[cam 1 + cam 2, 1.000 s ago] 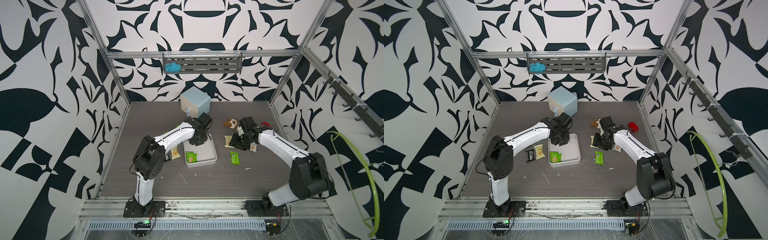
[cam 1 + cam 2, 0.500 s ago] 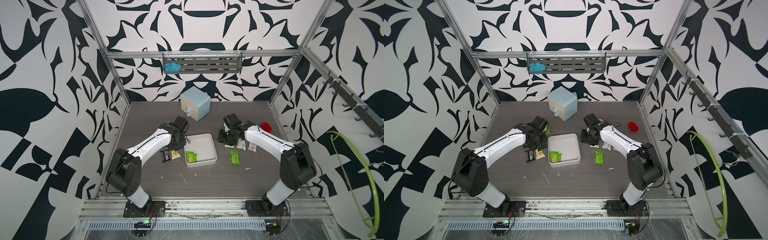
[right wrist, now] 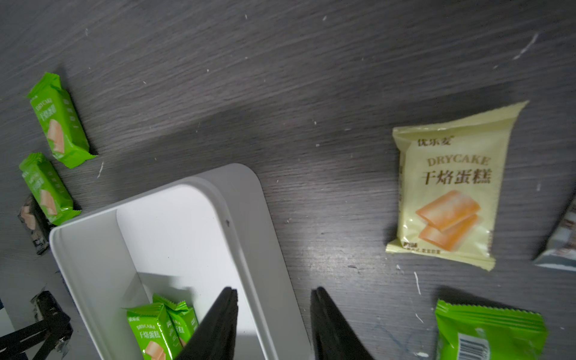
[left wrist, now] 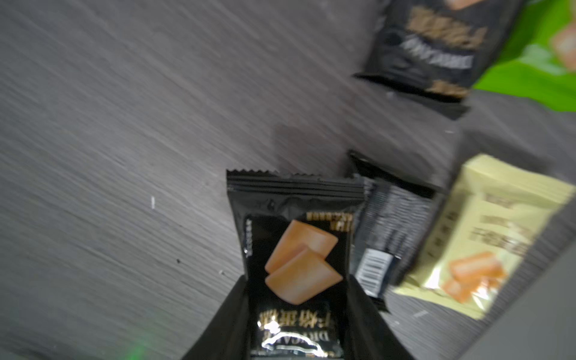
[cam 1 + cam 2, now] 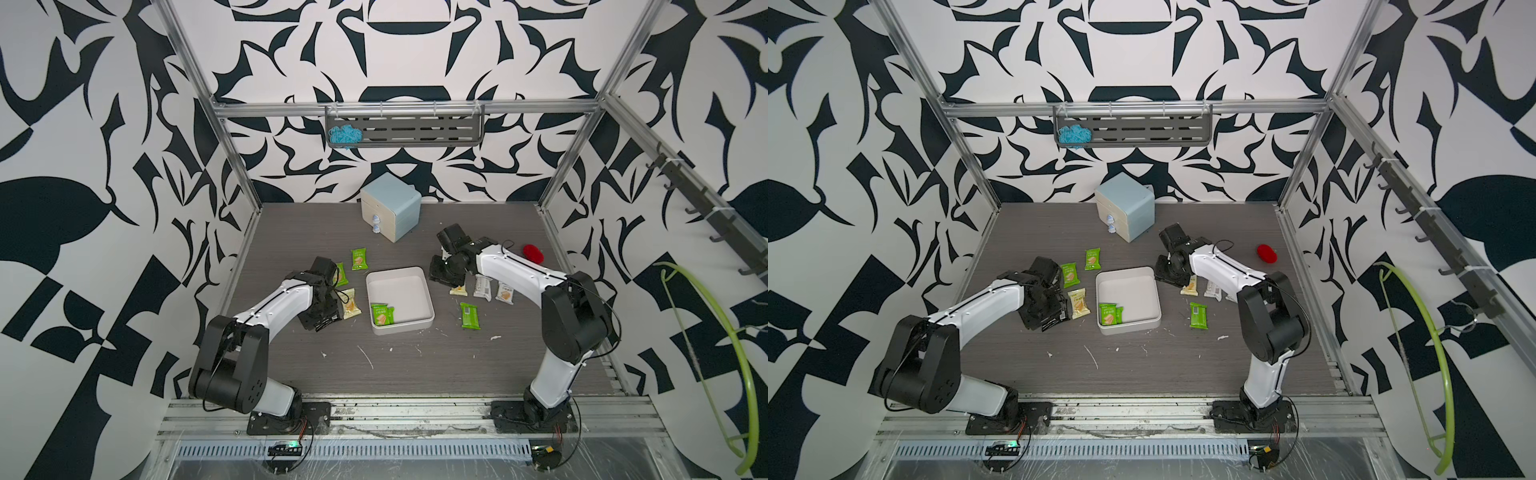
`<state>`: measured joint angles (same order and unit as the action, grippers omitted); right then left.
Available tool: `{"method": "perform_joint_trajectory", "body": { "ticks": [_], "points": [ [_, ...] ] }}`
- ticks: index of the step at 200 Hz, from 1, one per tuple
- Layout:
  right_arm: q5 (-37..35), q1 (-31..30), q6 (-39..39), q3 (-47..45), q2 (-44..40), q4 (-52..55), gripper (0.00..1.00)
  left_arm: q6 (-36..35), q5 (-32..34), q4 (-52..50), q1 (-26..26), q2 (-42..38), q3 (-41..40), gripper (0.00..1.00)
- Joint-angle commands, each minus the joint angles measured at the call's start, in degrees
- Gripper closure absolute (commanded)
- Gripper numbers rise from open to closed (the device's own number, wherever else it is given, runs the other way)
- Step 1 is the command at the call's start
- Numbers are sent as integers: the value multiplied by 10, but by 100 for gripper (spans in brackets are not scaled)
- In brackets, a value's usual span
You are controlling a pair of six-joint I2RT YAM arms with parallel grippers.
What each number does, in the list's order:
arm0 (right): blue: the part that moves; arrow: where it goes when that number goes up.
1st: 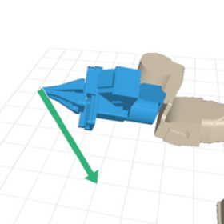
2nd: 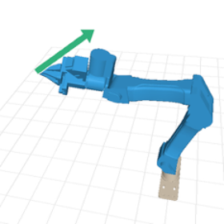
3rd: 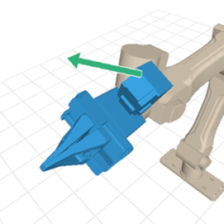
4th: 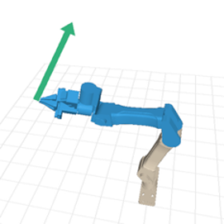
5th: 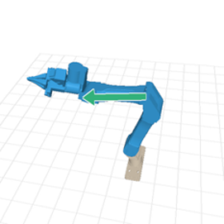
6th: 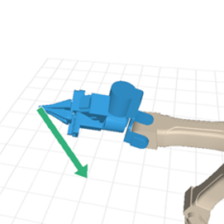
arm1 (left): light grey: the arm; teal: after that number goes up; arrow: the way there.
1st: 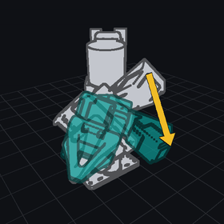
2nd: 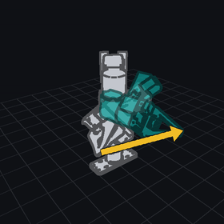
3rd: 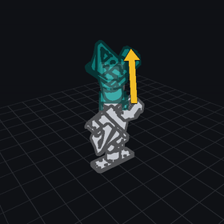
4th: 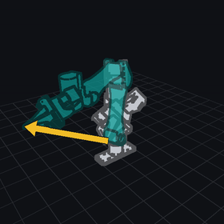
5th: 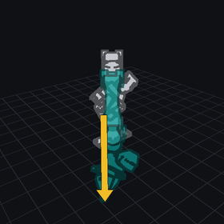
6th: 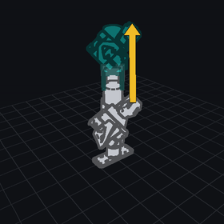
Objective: Take the cookies out of the storage box
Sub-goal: Place the cookie at the center of the board.
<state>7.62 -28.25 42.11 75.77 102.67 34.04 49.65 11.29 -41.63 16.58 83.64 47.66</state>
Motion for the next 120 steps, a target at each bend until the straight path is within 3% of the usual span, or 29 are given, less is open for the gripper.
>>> {"method": "perform_joint_trajectory", "body": {
  "ticks": [1,86,120],
  "points": [
    [-19,-3,1,14,-21,15,56,-3,2,23,-23,1,-11,54],
    [-38,-4,0,-8,-50,30,56,-58,7,40,-44,39,-6,52],
    [-43,-4,2,-18,-61,30,56,-66,7,30,-44,28,-3,37]
  ]
}}
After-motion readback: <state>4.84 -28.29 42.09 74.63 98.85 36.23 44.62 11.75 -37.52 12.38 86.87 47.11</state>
